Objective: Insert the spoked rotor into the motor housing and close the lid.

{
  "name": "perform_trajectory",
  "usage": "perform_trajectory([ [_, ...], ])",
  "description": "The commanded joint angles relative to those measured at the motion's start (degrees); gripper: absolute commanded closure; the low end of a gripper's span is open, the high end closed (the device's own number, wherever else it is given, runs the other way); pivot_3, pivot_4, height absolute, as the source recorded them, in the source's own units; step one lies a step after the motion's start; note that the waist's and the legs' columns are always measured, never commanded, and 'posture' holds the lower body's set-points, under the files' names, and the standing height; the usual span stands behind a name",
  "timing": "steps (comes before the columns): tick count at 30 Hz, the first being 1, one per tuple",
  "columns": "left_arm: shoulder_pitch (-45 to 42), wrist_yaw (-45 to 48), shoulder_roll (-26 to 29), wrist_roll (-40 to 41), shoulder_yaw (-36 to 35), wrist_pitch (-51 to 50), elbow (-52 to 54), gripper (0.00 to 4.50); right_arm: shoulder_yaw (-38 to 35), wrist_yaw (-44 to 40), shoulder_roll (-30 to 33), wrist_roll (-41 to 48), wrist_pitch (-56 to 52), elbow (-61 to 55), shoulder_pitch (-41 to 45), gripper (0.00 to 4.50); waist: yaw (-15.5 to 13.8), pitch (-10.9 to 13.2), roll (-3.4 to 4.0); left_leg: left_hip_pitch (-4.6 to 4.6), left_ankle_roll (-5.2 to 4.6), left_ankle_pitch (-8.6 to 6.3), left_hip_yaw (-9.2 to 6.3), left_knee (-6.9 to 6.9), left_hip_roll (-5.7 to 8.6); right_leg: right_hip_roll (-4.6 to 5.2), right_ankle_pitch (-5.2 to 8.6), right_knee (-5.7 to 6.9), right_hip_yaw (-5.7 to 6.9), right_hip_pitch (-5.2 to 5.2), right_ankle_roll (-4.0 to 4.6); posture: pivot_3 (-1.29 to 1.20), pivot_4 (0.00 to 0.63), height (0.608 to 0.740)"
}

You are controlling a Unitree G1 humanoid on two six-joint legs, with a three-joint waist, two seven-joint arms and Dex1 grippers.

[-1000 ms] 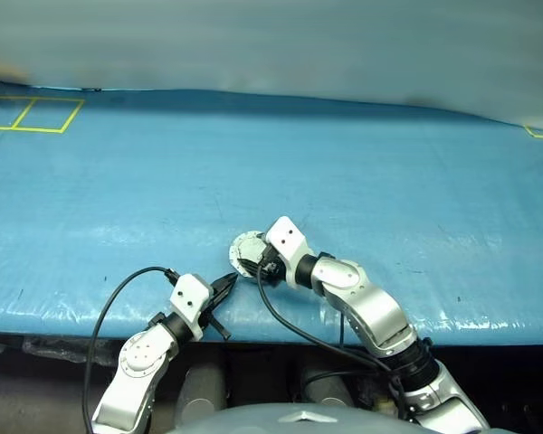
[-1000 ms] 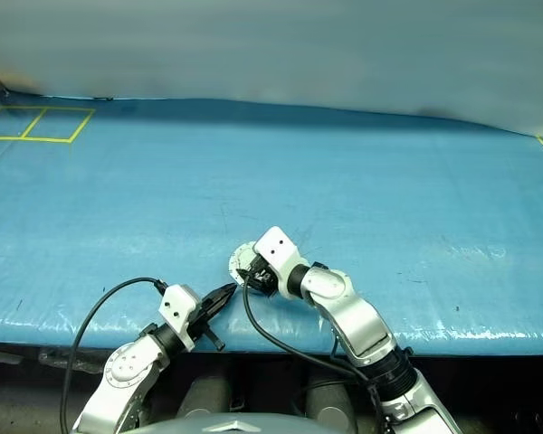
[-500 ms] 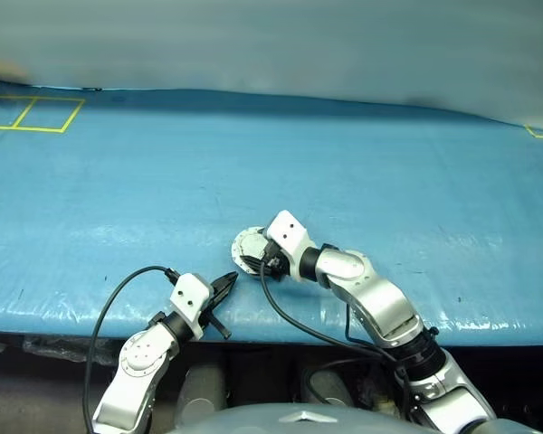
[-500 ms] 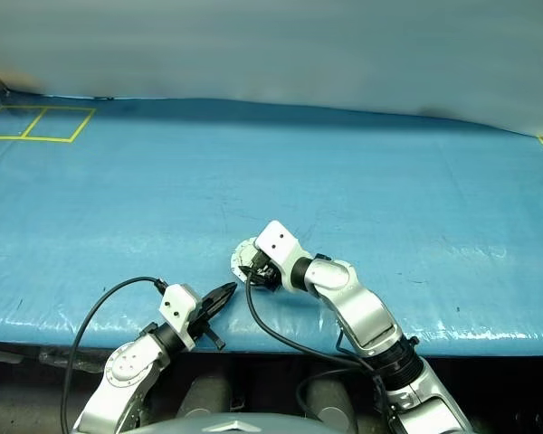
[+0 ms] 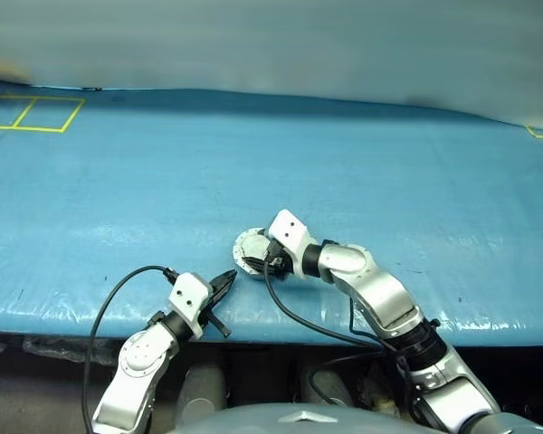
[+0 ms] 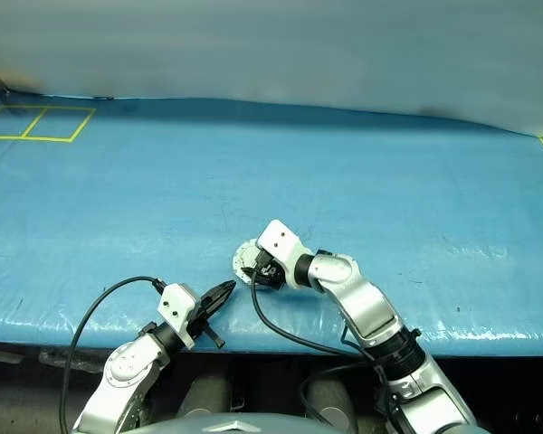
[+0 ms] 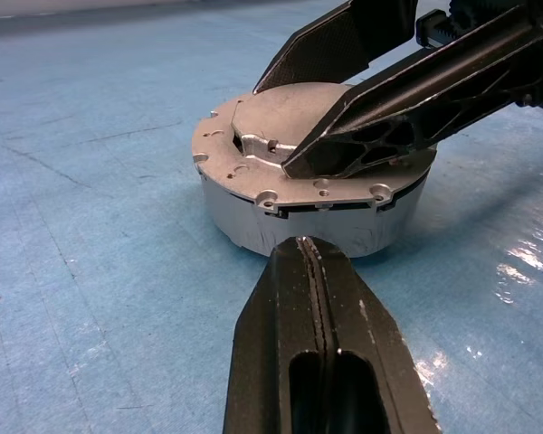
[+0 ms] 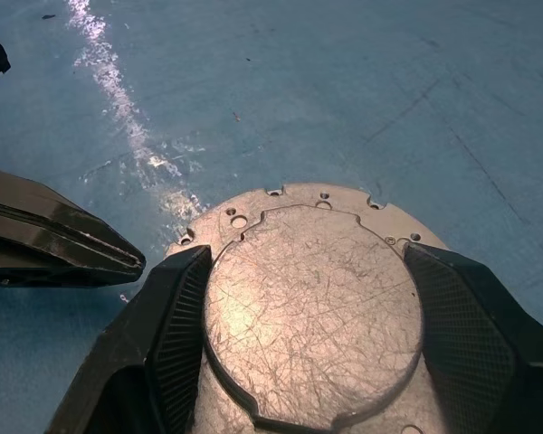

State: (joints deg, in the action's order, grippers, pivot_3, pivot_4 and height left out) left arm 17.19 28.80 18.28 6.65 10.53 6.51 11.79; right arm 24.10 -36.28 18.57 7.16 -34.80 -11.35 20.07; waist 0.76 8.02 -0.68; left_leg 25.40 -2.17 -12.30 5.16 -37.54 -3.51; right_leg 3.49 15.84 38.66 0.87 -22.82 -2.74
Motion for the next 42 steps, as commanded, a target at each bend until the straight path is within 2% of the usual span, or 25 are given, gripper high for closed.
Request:
perform_trajectory([
  [1,-0.10,0.03,0.26,-0.35,-0.36,1.07,1.53,4.50,-1.13,-1.35,0.17,0.22,2.01,0.66,1.33,1.46,0.00,0.00,0.00,-0.01,0.00,0.00,0.00,0.00,0.00,0.00,0.00,0.00,0.00,-0.01,0.00,0.00,0.150,0.740],
  [26,0.24,-0.41,-0.03,-0.54,-0.08,0.90,1.81,4.50,-1.57,-10.45,2.27,0.63,6.66,7.08,5.78,1.46,-0.07,0.00,0.00,-0.06,0.00,0.00,0.02,0.00,0.00,0.02,0.00,0.01,-0.01,0.00,0.01,0.00,0.150,0.740],
  [42,0.73,-0.56,0.03,-0.53,-0.08,0.98,2.12,4.50,-1.73,-10.64,1.67,-1.93,16.27,12.84,4.67,1.46,-0.02,0.00,0.00,-0.16,0.00,0.00,0.03,0.00,0.00,0.01,0.00,0.01,-0.02,0.07,0.00,0.00,0.150,0.740],
])
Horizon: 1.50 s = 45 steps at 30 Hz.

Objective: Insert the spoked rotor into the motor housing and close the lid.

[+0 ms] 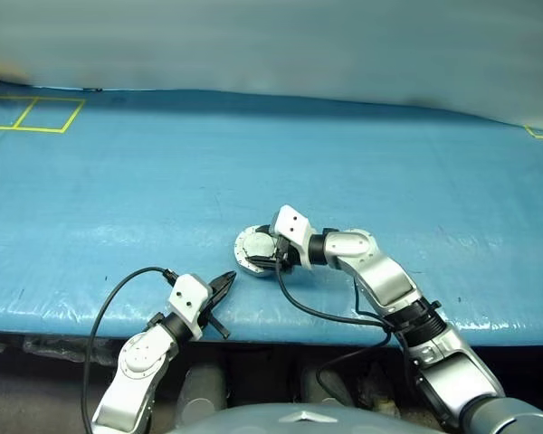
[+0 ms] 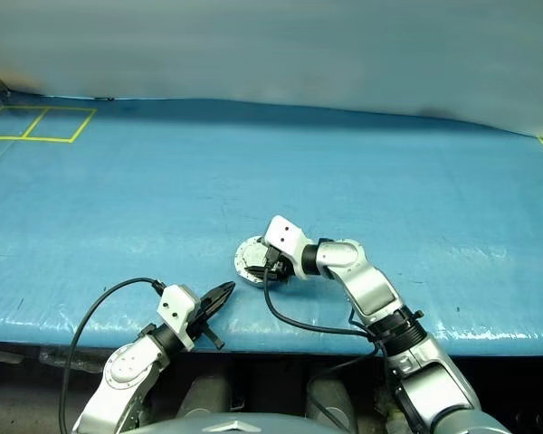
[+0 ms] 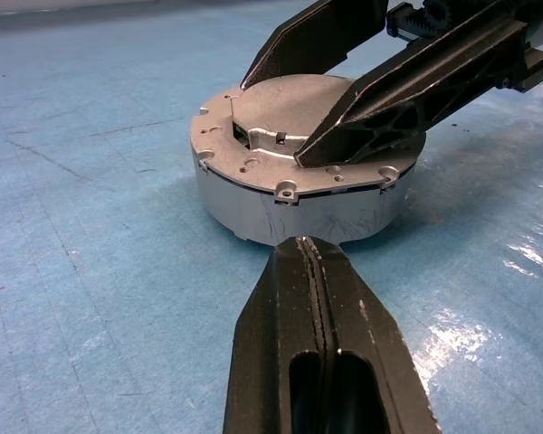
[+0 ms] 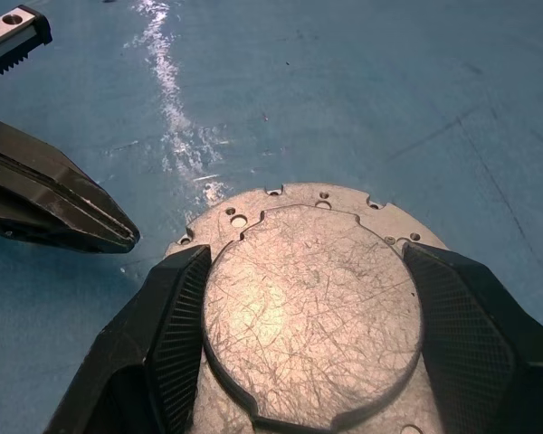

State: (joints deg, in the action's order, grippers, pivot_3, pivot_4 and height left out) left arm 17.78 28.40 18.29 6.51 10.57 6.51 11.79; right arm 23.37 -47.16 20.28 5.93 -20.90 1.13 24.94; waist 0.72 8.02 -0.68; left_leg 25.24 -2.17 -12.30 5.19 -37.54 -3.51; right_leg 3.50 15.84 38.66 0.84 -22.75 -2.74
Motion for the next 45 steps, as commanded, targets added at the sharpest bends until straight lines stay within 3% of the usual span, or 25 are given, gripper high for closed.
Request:
perform_trajectory([
  [1,0.18,-0.16,0.03,-0.38,-0.14,0.97,2.14,4.50,-0.99,0.27,-0.06,-0.89,3.05,0.65,-0.26,1.46,0.03,0.00,0.00,-0.02,0.00,0.00,0.01,0.00,0.00,0.00,0.00,0.00,-0.01,0.01,0.00,0.00,0.150,0.740],
  [9,0.16,-0.02,0.14,-0.31,-0.16,0.84,2.30,4.50,-0.18,-0.68,0.64,-3.21,6.64,2.80,0.46,1.46,0.02,0.00,0.00,-0.23,0.00,0.00,0.02,0.00,-0.01,0.03,0.02,0.00,-0.02,0.20,0.03,0.00,0.150,0.740],
  [19,-0.29,0.03,-0.21,-0.43,0.17,0.91,1.93,4.50,0.48,-3.90,0.22,-3.40,1.06,6.02,4.47,1.46,0.01,0.00,0.00,-0.30,0.01,-0.01,0.02,0.01,-0.01,0.29,0.03,0.00,-0.02,0.25,0.10,0.00,0.150,0.740],
  [30,-0.40,-0.97,-1.15,-0.13,-0.64,0.77,2.64,4.50,0.84,-6.17,-1.09,-3.51,4.15,11.16,6.71,1.46,0.43,0.00,0.01,-0.32,0.02,-0.01,0.02,0.04,-0.03,0.45,0.02,0.00,-0.02,0.23,0.17,0.00,0.150,0.740],
  [37,-5.95,-10.44,-8.43,11.54,-10.53,-9.63,8.04,4.50,0.06,-5.29,-1.81,-2.93,2.52,9.50,3.77,1.46,0.51,0.00,0.00,-0.33,0.03,-0.02,-0.01,0.06,-0.03,0.51,0.01,0.01,0.00,0.27,0.18,0.00,0.150,0.740],
  [45,-14.87,-17.74,-8.46,36.05,-19.57,-39.67,11.79,4.50,-0.21,-4.43,-2.31,-3.16,1.48,7.88,2.31,1.46,0.48,0.00,-0.03,-0.39,0.01,0.00,-0.02,0.05,-0.01,0.02,-0.20,0.00,0.01,0.46,-0.23,0.00,0.150,0.740],
])
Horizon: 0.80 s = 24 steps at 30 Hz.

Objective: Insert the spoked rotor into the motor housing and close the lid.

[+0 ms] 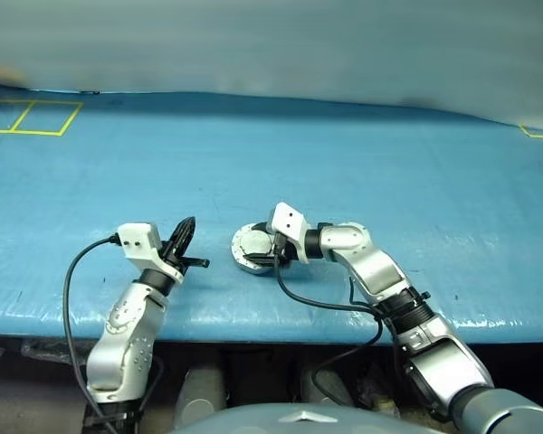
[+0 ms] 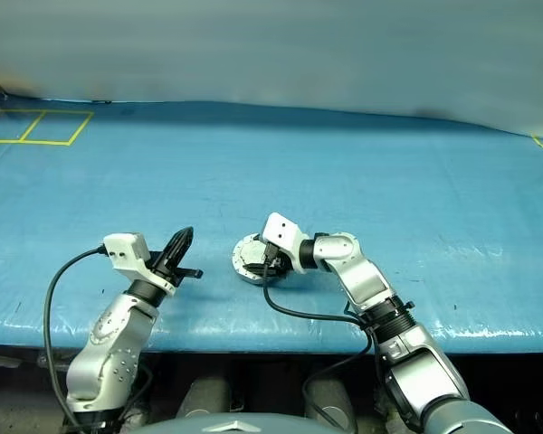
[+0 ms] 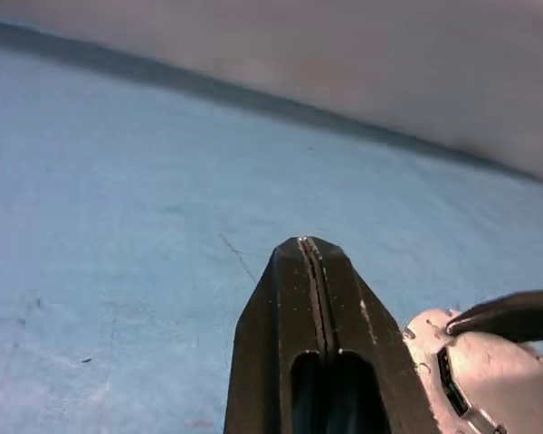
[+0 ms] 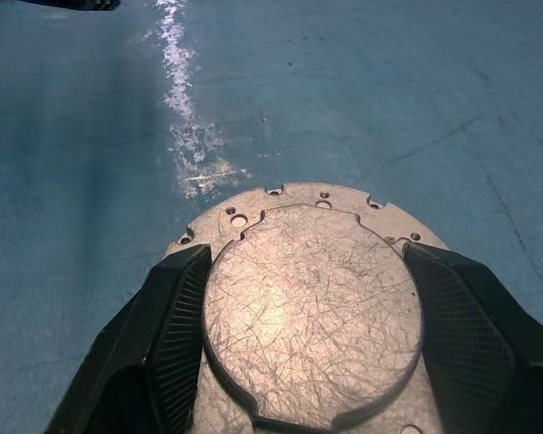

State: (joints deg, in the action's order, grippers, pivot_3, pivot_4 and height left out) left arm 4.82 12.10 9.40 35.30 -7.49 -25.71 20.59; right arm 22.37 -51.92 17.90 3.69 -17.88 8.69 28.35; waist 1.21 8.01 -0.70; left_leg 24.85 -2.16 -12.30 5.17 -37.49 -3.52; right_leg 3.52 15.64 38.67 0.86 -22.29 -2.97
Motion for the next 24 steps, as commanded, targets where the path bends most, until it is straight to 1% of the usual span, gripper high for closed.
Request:
perform_trajectory([
  [1,-2.73,-2.29,0.66,9.14,-1.88,-10.59,2.46,4.50,0.74,0.39,0.03,-0.91,-1.60,0.28,-1.14,1.46,-0.01,0.01,-0.02,-0.04,0.00,0.00,0.00,0.00,0.01,-0.01,0.00,0.00,0.00,0.00,-0.01,0.00,0.150,0.740],
  [4,-4.08,-3.23,2.17,10.20,-0.65,-17.18,0.98,4.50,0.71,0.49,0.01,-0.86,-1.63,0.17,-1.21,1.46,0.03,0.02,-0.02,-0.18,0.01,0.00,0.00,0.00,0.01,-0.06,0.00,-0.01,-0.01,0.08,-0.02,0.00,0.150,0.740],
  [8,-5.61,-4.37,0.81,12.56,0.18,-21.95,0.33,4.50,0.74,0.51,0.01,-1.01,-1.35,0.58,-1.00,1.46,0.00,0.02,-0.03,-0.21,0.03,0.01,0.00,0.00,0.02,-0.07,0.03,-0.03,-0.03,0.13,0.05,0.00,0.150,0.740],
  [15,-6.22,-4.06,-1.78,12.16,1.34,-22.90,1.11,4.50,0.68,0.64,0.11,-1.17,-1.52,0.50,-0.94,1.46,-0.01,0.02,-0.03,-0.20,0.05,0.02,-0.01,0.02,0.01,-0.04,0.18,-0.03,-0.05,0.36,0.32,0.00,0.150,0.740],
  [24,-6.30,-6.57,-1.38,8.56,3.49,-25.30,-0.26,4.50,0.76,0.82,0.01,-1.36,-1.53,0.70,-0.81,1.46,-0.04,0.02,-0.03,-0.21,0.07,0.01,-0.03,0.03,0.02,0.01,0.21,-0.05,-0.05,0.30,0.38,0.00,0.150,0.740],
])
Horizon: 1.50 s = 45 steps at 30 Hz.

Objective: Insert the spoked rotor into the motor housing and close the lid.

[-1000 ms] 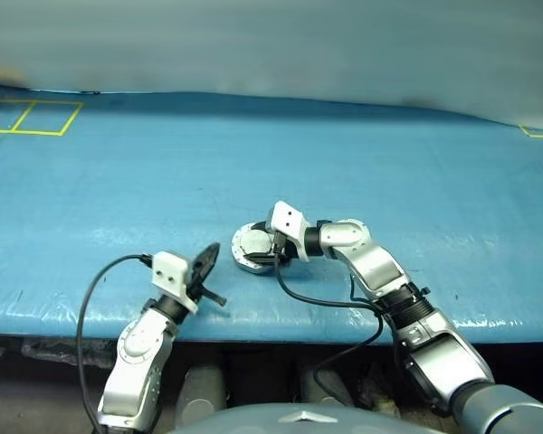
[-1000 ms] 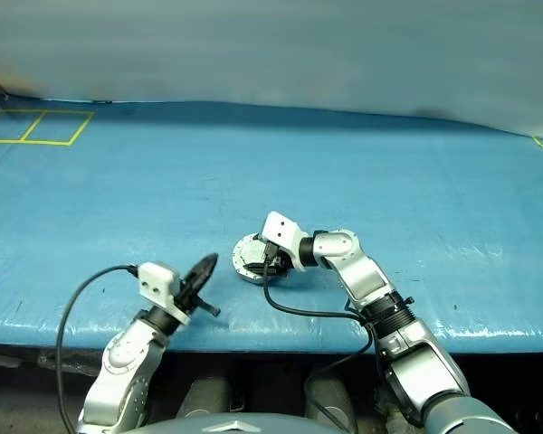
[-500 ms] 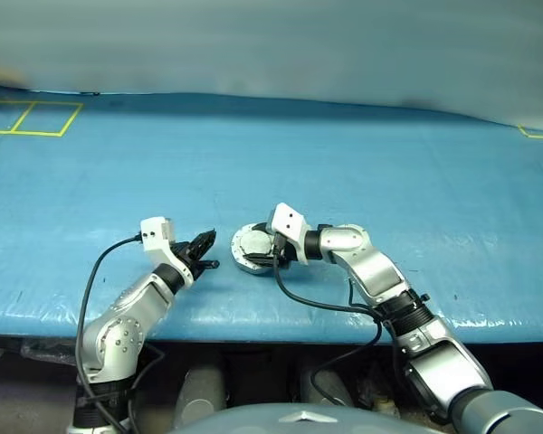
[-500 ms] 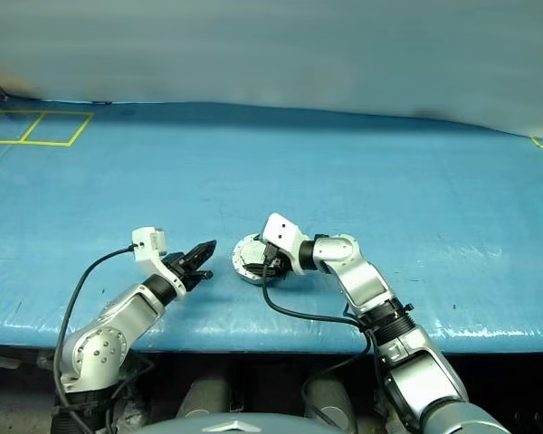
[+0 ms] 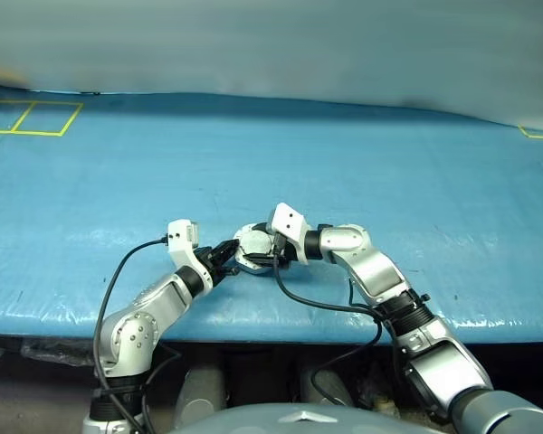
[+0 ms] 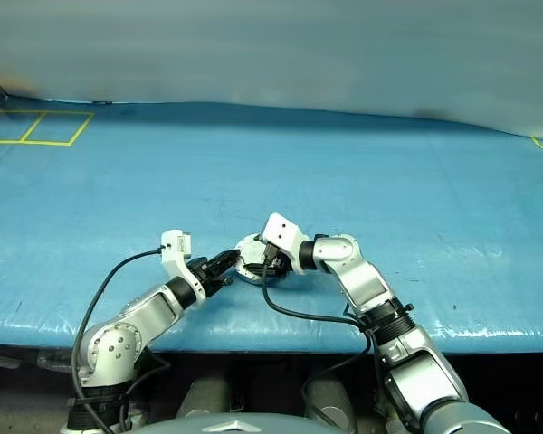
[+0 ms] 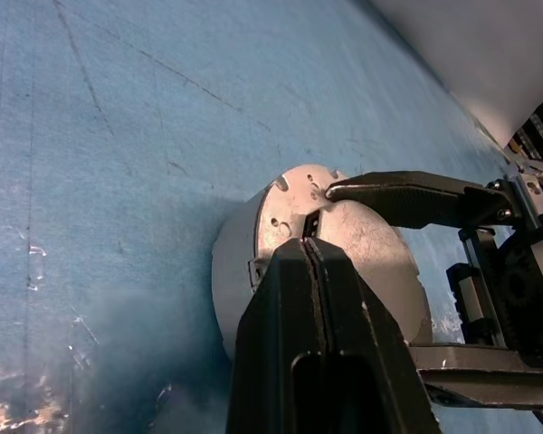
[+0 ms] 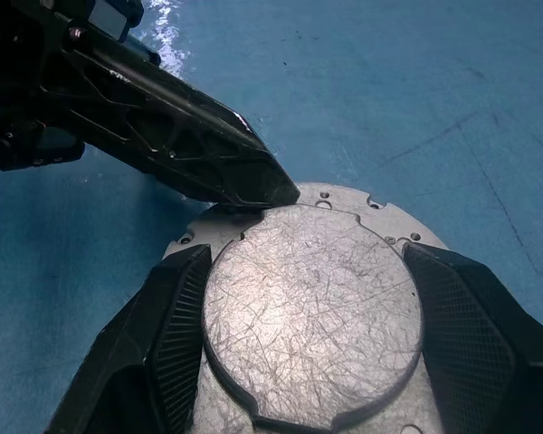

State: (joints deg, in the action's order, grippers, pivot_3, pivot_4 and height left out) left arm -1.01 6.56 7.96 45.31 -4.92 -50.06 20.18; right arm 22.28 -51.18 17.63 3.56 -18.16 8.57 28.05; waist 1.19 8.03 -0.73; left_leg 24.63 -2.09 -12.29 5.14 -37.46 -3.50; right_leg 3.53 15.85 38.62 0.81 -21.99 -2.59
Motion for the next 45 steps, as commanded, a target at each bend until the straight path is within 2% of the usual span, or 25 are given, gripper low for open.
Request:
perform_trajectory([
  [1,-0.44,-1.22,-0.31,-1.27,0.82,-1.03,-0.05,4.50,0.87,0.12,0.28,-1.26,-1.34,0.77,-0.51,1.46,-0.03,0.00,0.00,0.00,0.00,0.00,-0.01,0.00,0.00,0.01,0.00,0.00,0.01,0.00,0.00,0.00,0.150,0.740],
  [8,-1.23,-1.47,-0.91,-1.27,1.50,-2.23,-0.88,4.50,0.19,-0.26,0.64,-0.49,-3.64,0.22,-0.62,1.46,-0.08,0.00,0.00,-0.06,0.11,-0.07,-0.05,0.01,0.00,0.34,0.00,-0.08,0.03,-0.08,0.03,0.00,0.150,0.740],
  [12,-1.70,-1.18,-0.99,-1.32,1.46,-2.31,-1.16,4.50,-0.72,0.60,1.82,-0.61,-5.70,-2.51,-1.36,0.08,-0.47,0.00,0.00,-0.04,0.17,-0.10,-0.08,0.07,0.02,0.44,-0.01,-0.17,0.01,-0.08,0.06,0.00,0.150,0.740],
  [13,-1.80,-1.06,-0.93,-1.50,1.44,-2.38,-1.21,4.50,-0.80,1.33,2.29,-1.26,-5.54,-3.30,-1.62,0.01,-0.54,0.00,0.00,-0.03,0.18,-0.11,-0.08,0.12,0.03,0.46,-0.02,-0.23,0.02,-0.08,0.08,0.00,0.150,0.740],
  [21,-1.97,-0.22,-0.59,-2.38,0.97,-2.36,-1.40,4.50,-5.18,1.85,6.98,1.83,-10.14,-13.45,-5.30,0.01,-0.75,0.00,0.01,0.13,-0.03,-0.12,-0.13,0.44,0.16,0.59,-0.07,-0.85,0.10,-0.03,0.17,0.00,0.150,0.740],
  [25,-2.19,0.23,-0.55,-2.91,1.25,-2.07,-1.57,4.50,-8.80,0.88,10.10,6.07,-14.26,-21.64,-8.46,0.01,-0.86,0.01,0.00,0.19,-0.05,-0.13,-0.14,0.44,0.16,0.60,-0.06,-0.88,0.13,-0.02,0.18,0.00,0.150,0.740],
  [28,-2.24,0.78,-0.55,-3.45,1.70,-1.70,-1.64,4.50,-13.51,3.33,9.53,10.35,-18.85,-26.44,-10.47,0.01,-0.73,0.01,0.01,0.27,-0.06,-0.13,-0.13,0.45,0.16,0.59,-0.06,-0.87,0.09,0.02,0.17,0.00,0.150,0.740],
  [31,-2.30,1.25,-0.76,-3.74,1.89,-1.38,-1.54,4.50,-18.23,8.32,6.05,14.68,-24.94,-29.32,-12.63,0.01,-0.75,0.01,0.00,0.32,-0.05,-0.12,-0.15,0.45,0.13,0.56,-0.06,-0.86,0.11,0.02,0.17,0.00,0.150,0.740],
  [37,-2.49,1.92,-0.68,-4.38,2.25,-0.80,-1.12,4.50,-26.38,25.62,-9.06,20.27,-44.57,-31.35,-16.48,0.01,-0.78,0.01,0.01,0.47,-0.04,-0.12,-0.17,0.45,0.14,0.55,-0.06,-0.84,0.12,-0.06,0.16,0.00,0.150,0.740],
  [42,-2.86,2.79,-0.26,-5.10,2.29,-0.56,-1.30,4.50,-34.64,32.02,-20.60,27.71,-53.53,-32.10,-15.76,0.01,-0.74,0.01,0.02,0.72,-0.03,-0.09,-0.17,0.40,0.14,0.53,-0.10,-0.79,0.14,-0.46,0.10,0.00,0.150,0.740],
  [45,-2.96,3.19,0.00,-5.36,2.13,-0.45,-1.42,4.50,-39.12,34.94,-24.59,31.19,-57.78,-31.71,-14.66,0.01,-0.76,0.02,0.03,0.82,-0.05,-0.09,-0.17,0.39,0.16,0.51,-0.11,-0.80,0.18,-0.57,0.07,0.00,0.150,0.740],
])
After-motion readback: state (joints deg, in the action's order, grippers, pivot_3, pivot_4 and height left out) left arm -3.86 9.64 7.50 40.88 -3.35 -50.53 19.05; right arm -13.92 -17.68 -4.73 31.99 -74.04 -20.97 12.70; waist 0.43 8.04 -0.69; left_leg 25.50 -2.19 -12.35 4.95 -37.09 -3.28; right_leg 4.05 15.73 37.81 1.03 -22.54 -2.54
